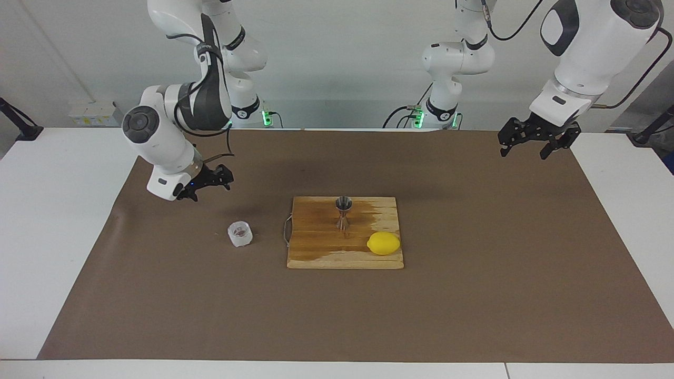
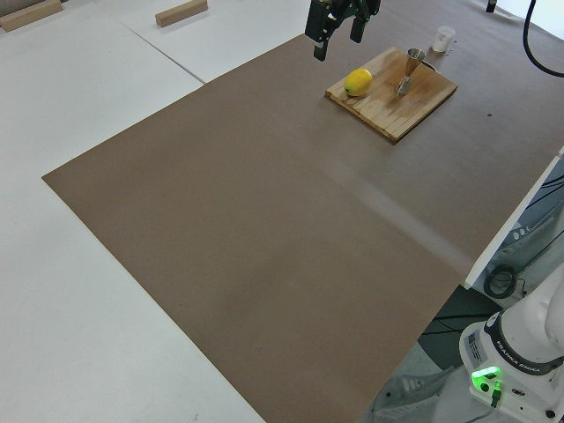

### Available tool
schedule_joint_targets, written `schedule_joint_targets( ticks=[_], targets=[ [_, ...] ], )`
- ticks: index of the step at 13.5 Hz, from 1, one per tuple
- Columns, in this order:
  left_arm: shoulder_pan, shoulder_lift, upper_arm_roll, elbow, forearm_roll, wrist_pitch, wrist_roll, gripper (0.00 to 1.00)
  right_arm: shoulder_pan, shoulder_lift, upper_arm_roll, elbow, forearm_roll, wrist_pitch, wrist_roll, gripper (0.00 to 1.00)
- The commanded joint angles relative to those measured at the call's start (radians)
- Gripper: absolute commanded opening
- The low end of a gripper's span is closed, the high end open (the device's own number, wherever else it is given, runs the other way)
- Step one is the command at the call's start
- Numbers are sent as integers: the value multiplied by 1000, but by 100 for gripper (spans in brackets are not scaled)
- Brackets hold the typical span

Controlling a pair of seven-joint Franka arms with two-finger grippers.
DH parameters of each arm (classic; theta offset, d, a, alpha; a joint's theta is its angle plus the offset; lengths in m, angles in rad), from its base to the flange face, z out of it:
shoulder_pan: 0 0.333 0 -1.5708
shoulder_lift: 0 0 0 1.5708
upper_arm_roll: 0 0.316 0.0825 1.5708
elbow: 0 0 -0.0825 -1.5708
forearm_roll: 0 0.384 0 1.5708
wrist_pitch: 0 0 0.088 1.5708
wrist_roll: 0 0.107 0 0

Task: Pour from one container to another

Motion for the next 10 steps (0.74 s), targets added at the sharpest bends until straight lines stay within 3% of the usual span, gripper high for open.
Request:
schedule_joint_targets(
  ticks=[1,3,7,10],
  targets=[
    [6,-24,0,-29,5,10,6,100,-11,-98,3,67,-8,-118,140,100],
    [6,-24,-3,-29,5,10,6,100,-9,-112,3,134,-13,-175,255,100],
    [6,-24,-3,-29,5,10,6,100,-18,-92,-2,268,-4,-256,316,100],
    [6,-24,-3,-29,5,10,6,100,-8,-77,-5,279,-29,-246,317,100]
  ],
)
